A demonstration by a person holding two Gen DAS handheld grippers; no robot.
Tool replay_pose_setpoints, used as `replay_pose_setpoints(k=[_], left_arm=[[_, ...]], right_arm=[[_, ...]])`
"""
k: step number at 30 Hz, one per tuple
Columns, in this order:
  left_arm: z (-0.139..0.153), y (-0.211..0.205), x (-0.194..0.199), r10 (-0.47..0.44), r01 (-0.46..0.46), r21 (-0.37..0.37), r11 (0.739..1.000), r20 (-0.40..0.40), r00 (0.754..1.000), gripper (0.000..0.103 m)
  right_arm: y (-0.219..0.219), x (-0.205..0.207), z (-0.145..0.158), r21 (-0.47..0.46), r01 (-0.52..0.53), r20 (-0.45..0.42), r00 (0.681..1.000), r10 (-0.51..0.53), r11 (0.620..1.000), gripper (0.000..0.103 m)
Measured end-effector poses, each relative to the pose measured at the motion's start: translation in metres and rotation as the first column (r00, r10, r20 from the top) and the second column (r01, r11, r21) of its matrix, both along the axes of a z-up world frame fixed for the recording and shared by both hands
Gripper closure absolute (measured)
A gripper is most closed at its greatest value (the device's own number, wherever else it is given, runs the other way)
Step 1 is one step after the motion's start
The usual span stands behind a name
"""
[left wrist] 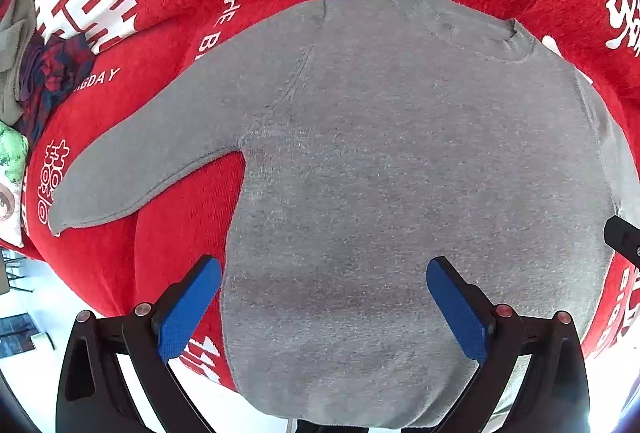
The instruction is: Fold small clothes
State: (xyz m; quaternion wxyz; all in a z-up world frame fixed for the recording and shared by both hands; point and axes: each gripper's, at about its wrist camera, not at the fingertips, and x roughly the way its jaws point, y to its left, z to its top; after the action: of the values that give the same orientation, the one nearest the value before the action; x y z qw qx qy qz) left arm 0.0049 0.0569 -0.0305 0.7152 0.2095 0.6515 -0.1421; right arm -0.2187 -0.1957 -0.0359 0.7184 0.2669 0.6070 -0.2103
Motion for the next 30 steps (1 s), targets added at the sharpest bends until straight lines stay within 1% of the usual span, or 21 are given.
replay_pose_setpoints(k=[5,8,11,18,20,25,29,30], left_arm=[[-0.003,0.002,0.002,0.004,-0.004,0.002,1.000,-0.003,1.000,0.000],[-0.005,0.003,0.003,0.004,-0.004,-0.002,1.000,-0.009,1.000,0.000],[-0.006,0.004,0.003,0.004,-0.004,-0.003,1.000,-0.010,1.000,0.000],[-0.008,0.007,0.006,0.008,-0.008,-0.013,1.000,-0.022,1.000,0.000],[-0.008,0.008,0.007,0.008,-0.008,-0.013,1.000,-0.022,1.000,0.000],[-0.010,0.011,0.008,0.012,-0.012,-0.017,1.000,-0.026,1.000,0.000],[-0.011,0.014,0.010,0.021,-0.021,-0.019,1.000,-0.031,0.999,0.000],[-0.011,0.015,0.010,0.022,-0.022,-0.019,1.000,-0.031,0.999,0.000]], right_arm=[[0.002,0.000,-0.002,0.005,-0.004,-0.009,1.000,0.004,1.000,0.000],[0.003,-0.001,-0.004,0.011,0.002,0.002,1.000,-0.002,1.000,0.000],[0.004,0.001,-0.004,-0.004,0.000,-0.003,1.000,0.000,1.000,0.000],[0.006,0.003,-0.007,0.008,0.005,-0.015,1.000,-0.005,1.000,0.000],[0.009,0.003,-0.008,-0.008,0.002,-0.024,1.000,-0.002,1.000,0.000],[0.012,0.005,-0.011,0.000,0.004,-0.043,0.999,-0.004,1.000,0.000],[0.015,0.007,-0.011,0.000,-0.004,-0.040,0.999,0.004,1.000,0.000],[0.015,0.007,-0.011,0.001,-0.007,-0.025,1.000,0.007,1.000,0.000]])
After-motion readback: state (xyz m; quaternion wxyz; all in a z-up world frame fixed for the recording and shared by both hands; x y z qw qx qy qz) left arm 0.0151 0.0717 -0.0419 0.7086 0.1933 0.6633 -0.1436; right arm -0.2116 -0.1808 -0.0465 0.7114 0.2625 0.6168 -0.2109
